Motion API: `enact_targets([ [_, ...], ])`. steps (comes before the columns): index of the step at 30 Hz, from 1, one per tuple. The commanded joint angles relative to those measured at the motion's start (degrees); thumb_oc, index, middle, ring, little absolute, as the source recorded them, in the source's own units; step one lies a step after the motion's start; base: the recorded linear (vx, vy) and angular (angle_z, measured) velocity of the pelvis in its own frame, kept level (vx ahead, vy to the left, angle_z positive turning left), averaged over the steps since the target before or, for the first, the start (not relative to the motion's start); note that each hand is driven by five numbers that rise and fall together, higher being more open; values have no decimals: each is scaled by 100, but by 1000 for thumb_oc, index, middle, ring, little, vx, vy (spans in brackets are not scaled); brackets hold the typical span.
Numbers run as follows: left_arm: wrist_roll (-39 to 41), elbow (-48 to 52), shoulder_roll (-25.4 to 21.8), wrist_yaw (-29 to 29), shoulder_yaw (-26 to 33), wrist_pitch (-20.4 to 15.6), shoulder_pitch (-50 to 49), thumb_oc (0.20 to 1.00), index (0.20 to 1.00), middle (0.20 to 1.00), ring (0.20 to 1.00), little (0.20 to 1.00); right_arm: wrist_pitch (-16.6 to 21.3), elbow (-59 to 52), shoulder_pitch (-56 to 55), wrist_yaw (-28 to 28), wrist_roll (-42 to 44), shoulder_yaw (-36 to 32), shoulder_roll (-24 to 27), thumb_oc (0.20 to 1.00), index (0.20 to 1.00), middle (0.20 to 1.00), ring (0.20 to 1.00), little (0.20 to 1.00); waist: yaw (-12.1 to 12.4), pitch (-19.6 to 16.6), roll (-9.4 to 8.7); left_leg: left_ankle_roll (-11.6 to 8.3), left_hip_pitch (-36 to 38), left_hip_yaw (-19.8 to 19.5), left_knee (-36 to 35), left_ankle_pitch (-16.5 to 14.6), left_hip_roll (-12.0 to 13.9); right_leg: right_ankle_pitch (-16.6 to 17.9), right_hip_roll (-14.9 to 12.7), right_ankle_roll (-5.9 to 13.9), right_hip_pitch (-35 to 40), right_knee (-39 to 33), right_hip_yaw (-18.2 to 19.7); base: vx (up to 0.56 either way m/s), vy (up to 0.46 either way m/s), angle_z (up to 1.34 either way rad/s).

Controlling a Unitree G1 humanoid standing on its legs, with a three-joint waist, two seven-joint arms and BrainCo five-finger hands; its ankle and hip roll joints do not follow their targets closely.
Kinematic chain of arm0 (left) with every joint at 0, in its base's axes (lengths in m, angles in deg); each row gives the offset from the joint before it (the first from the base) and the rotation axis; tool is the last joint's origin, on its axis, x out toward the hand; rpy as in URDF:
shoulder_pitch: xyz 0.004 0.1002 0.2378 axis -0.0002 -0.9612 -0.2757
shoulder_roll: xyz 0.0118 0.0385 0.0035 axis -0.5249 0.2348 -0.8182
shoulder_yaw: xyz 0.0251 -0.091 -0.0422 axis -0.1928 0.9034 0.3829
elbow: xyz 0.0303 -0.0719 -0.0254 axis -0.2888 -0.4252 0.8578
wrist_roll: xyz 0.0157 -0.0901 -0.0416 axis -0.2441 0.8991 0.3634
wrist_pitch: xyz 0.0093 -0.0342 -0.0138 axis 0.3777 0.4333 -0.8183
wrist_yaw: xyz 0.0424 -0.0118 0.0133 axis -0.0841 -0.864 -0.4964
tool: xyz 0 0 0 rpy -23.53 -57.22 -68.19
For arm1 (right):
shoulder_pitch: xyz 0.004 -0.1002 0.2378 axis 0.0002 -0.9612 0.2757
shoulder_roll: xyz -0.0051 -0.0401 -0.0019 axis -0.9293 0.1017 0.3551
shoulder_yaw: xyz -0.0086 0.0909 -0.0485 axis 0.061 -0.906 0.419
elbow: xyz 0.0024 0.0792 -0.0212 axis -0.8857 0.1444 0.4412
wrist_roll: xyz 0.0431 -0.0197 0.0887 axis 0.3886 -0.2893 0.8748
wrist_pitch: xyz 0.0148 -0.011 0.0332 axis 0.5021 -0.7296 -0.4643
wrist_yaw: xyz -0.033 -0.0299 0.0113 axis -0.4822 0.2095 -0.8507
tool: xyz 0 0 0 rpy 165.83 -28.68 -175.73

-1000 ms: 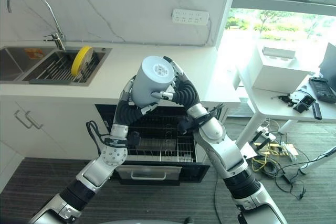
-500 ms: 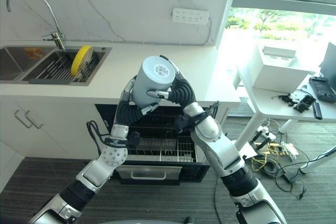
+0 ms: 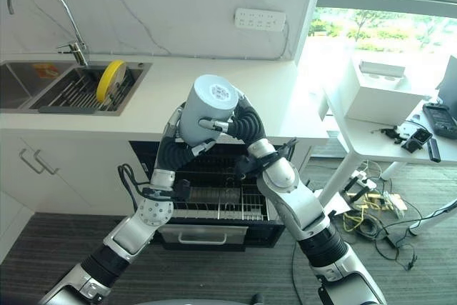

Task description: Place the dishes in the dishwasher.

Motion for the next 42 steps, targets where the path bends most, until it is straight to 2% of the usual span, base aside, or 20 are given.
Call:
enact_targets([
  [1, -171, 124, -33, 215, -574, -359, 893, 200, 200, 200, 200, 200, 444, -289, 1041, 24, -110, -18, -364, 200, 200, 200, 200, 200, 59, 16, -145, 136, -158, -360, -1, -268, 118, -576, -100, 287, 442, 6, 237, 0, 0, 0],
  [10, -73, -10, -38, 165, -567, -381, 944, 200, 200, 200, 200, 200, 523, -294, 1115, 262, -473, 44, -231, 200, 200, 200, 200, 200, 41, 2, -145, 143, -168, -349, -1, -268, 119, -579, -94, 289, 430, 6, 244, -12, 0, 0],
  [15, 432, -95, 54, 243, -519, -430, 888, 200, 200, 200, 200, 200, 554, -279, 1099, 223, -725, 13, -199, 200, 200, 200, 200, 200, 33, -3, -146, 141, -166, -338, -1, -259, 128, -572, -94, 290, 432, 6, 245, 0, 0, 0],
  [16, 488, -116, 89, 279, -492, -450, 868, 369, 369, 369, 369, 369, 564, -266, 1090, 231, -841, 8, -187, 200, 200, 200, 200, 200, 34, -6, -148, 141, -168, -338, -1, -259, 125, -571, -95, 290, 430, 6, 242, 0, 0, 0],
  [17, 505, -125, 112, 297, -467, -458, 845, 846, 846, 846, 846, 846, 559, -262, 1078, 239, -926, -6, -165, 200, 200, 200, 200, 200, 32, -7, -147, 143, -171, -339, -1, -258, 123, -566, -97, 290, 426, 6, 240, 0, 0, 0],
  [18, 534, -121, 119, 303, -452, -443, 837, 1000, 1000, 1000, 1000, 1000, 550, -260, 1072, 242, -957, -14, -146, 200, 200, 200, 200, 200, 32, -5, -145, 143, -173, -336, -1, -256, 123, -563, -99, 292, 425, 6, 236, 0, 0, 0],
  [20, 587, -32, 65, 228, -267, -574, 644, 1000, 1000, 1000, 1000, 1000, 544, -299, 913, 207, -1068, -93, -38, 200, 200, 200, 200, 200, 49, 14, -139, 146, -175, -342, -1, -251, 117, -559, -105, 287, 427, 6, 224, 0, 0, 0],
  [24, 892, -1, -142, 513, 156, -728, 202, 1000, 1000, 1000, 1000, 1000, 754, -280, 453, 79, -1121, -276, 146, 200, 200, 200, 200, 200, 76, 36, -111, 146, -172, -348, -1, -247, 107, -557, -111, 284, 435, 6, 194, 0, 0, 0],
  [26, 1042, 47, -228, 339, 375, -786, 38, 1000, 1000, 1000, 1000, 1000, 852, -255, 245, 87, -1135, -338, 222, 200, 200, 200, 200, 200, 80, 50, -84, 148, -160, -339, -1, -238, 109, -552, -109, 277, 444, 6, 184, 0, 0, 0],
  [33, 1461, 88, -345, 368, 1232, -605, -463, 1000, 1000, 1000, 1000, 1000, 999, -175, -330, 134, -1128, -684, 507, 200, 200, 200, 200, 200, 115, 77, -45, 139, -143, -377, -1, -221, 102, -564, -111, 251, 483, 6, 141, 14, 12, 3],
  [37, 1012, -65, -587, 1038, 1465, 116, -641, 1000, 1000, 1000, 1000, 1000, 1039, -111, -663, 210, -1162, -843, 664, 200, 200, 200, 200, 200, 91, 101, 9, 129, -144, -368, -1, -196, 106, -565, -121, 259, 485, 6, 140, 40, 32, 4],
  [39, 462, -389, -874, 1662, 1337, 741, -704, 1000, 1000, 1000, 1000, 1000, 1017, -101, -823, 290, -1113, -892, 802, 200, 200, 200, 200, 200, 40, 107, 70, 123, -161, -344, -1, -172, 109, -558, -121, 280, 454, 6, 159, 46, 54, 1],
  [41, 478, -637, -1128, 2111, 1201, 1022, -799, 1000, 1000, 1000, 1000, 1000, 1019, -110, -971, 408, -1018, -944, 940, 200, 200, 200, 200, 200, -19, 109, 140, 108, -128, -322, -1, -216, 114, -608, -123, 317, 465, 6, 179, 93, 74, -1],
  [42, 748, -842, -1216, 2704, 1098, 1484, -838, 1000, 1000, 1000, 1000, 1000, 990, -130, -1057, 496, -999, -962, 1005, 200, 200, 200, 200, 200, -65, 144, 196, 108, -155, -286, -1, -132, 122, -552, -128, 323, 425, 6, 178, 126, 81, -2],
])
